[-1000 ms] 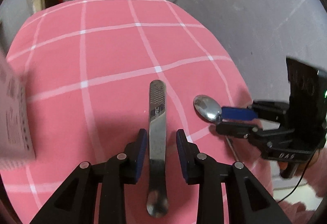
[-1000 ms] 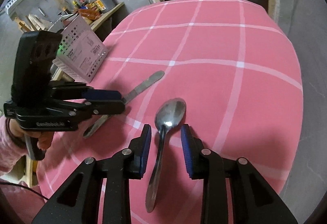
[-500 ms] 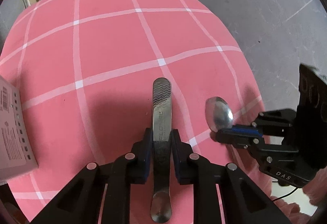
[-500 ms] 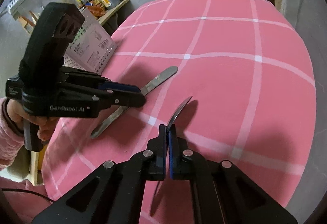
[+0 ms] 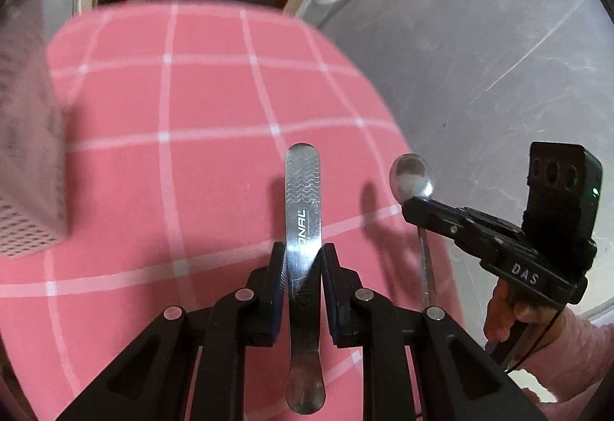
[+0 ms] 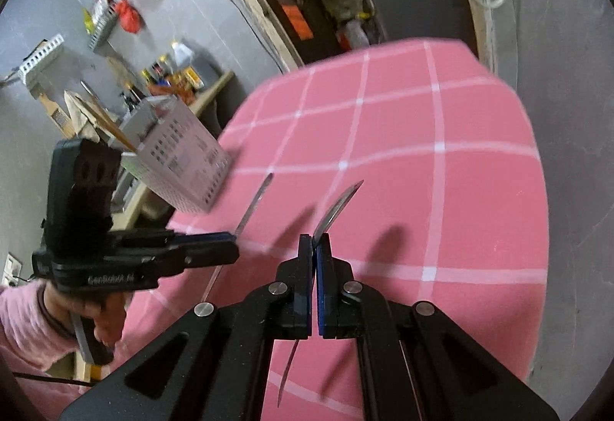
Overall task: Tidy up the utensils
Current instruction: 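Lift and carry the knife and spoon over the white caddy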
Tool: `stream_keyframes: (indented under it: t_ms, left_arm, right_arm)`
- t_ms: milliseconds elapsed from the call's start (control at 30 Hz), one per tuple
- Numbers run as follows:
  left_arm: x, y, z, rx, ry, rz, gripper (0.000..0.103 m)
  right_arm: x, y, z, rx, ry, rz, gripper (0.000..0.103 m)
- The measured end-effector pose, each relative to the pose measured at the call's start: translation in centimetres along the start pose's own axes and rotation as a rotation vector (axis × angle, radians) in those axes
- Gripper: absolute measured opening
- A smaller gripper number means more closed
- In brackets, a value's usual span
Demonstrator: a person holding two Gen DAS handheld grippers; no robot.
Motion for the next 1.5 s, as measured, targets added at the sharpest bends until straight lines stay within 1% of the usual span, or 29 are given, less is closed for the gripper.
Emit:
stream_keyframes:
  t_ms: [33,167,267,400,567,767,900,1033,1100,1233,1400,1500]
  left_arm:
    - [-0.3,0.3,1.2,-0.054,0.007,-0.018,0.017]
    - [-0.9,0.5,4.6,-0.183,0.035,-0.039,0.017]
    - [-1.1,0.1,6.4,-0.249,0.036,-0.051,0.017]
    - [-1.0,-0.6,9.6,-0.340,0.058,-0.059,0.017]
    - [-0.5,-2.3,13.7,-0.464,0.087,-0.070,0.017]
    - [0.3,-4.4,18.5,-0.588,0.117,-0.083,0.017]
    - [1.3,-6.1,21.2,-0.672,0.126,-0.079,0.017]
    - [2.7,-7.8,22.5,-0.732,0.130,-0.066,0.017]
    - [3.7,-8.7,23.1,-0.765,0.117,-0.066,0.017]
    - [5.7,-10.0,23.0,-0.790,0.102,-0.044,0.017]
    - [8.0,-11.4,21.5,-0.799,0.088,-0.033,0.017]
    - [9.0,-12.1,20.1,-0.791,0.102,-0.033,0.017]
  right_arm:
    - [0.6,-0.3,0.2,-0.022,0.008,0.007,0.002]
    - [2.3,-1.9,2.1,-0.117,0.032,0.039,0.002]
    - [3.9,-3.4,3.4,-0.186,0.049,0.081,0.002]
    - [6.6,-5.6,4.7,-0.279,0.073,0.142,0.002]
    - [9.8,-8.8,6.2,-0.393,0.090,0.210,0.002]
    - [13.8,-12.6,7.6,-0.517,0.088,0.246,0.002]
    - [15.9,-15.6,7.6,-0.611,0.061,0.236,0.002]
    - [17.6,-18.2,6.8,-0.698,0.045,0.206,0.002]
    - [18.4,-18.9,6.1,-0.722,0.040,0.187,0.002]
    - [19.4,-19.8,4.7,-0.768,0.040,0.154,0.002]
    - [19.1,-20.1,1.6,-0.773,0.081,0.122,0.002]
    - [18.5,-19.7,-0.1,-0.755,0.100,0.114,0.002]
Point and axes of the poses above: each gripper's, at about its wrist camera, not at the fingertips, and z roughly against the way its jaws point, x to its left, y to its underside, the point moved 2 cm from there along -z, roughly the way its jaws point, and after that the axes turned 14 degrees about z, right-handed, at the moved point
